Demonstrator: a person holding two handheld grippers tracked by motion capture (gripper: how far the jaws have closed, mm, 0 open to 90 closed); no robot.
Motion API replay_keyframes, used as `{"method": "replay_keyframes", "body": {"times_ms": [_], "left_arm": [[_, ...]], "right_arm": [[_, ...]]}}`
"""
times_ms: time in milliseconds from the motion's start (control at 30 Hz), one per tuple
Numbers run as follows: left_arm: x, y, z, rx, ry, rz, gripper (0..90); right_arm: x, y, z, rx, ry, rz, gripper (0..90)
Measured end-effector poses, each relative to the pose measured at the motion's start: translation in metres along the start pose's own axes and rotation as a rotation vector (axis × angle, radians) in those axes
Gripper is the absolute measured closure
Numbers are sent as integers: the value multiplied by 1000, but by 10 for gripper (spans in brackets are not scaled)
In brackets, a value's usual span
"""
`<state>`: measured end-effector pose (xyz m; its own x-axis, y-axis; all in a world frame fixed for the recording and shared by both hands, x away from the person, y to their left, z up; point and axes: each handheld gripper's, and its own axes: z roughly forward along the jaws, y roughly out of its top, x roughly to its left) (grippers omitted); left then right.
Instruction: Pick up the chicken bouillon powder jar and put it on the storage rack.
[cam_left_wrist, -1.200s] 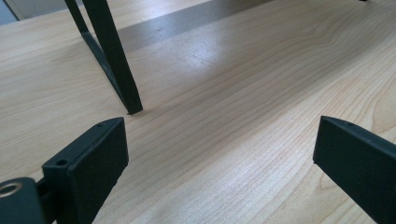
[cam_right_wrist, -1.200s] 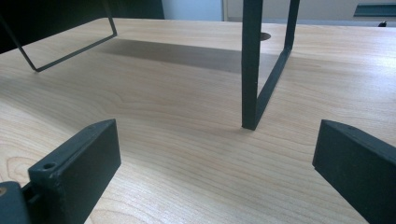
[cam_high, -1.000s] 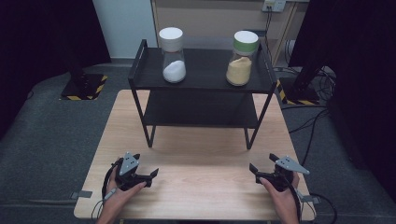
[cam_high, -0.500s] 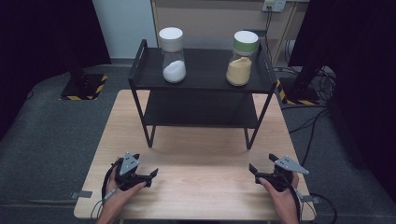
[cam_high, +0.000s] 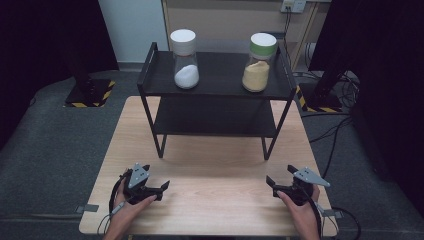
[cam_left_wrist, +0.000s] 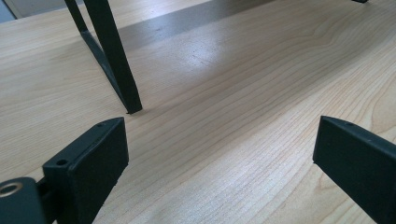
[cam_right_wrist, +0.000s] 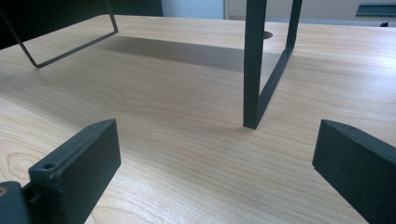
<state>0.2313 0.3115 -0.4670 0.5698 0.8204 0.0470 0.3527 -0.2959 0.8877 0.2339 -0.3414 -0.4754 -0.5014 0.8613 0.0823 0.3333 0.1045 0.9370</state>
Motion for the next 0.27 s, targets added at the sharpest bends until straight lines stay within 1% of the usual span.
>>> {"method": "replay_keyframes", "body": {"times_ms": [267], "left_arm": [[-1, 1, 0, 1, 1, 6, 23]], "right_arm": [[1, 1, -1, -3, 2, -10, 15]]}}
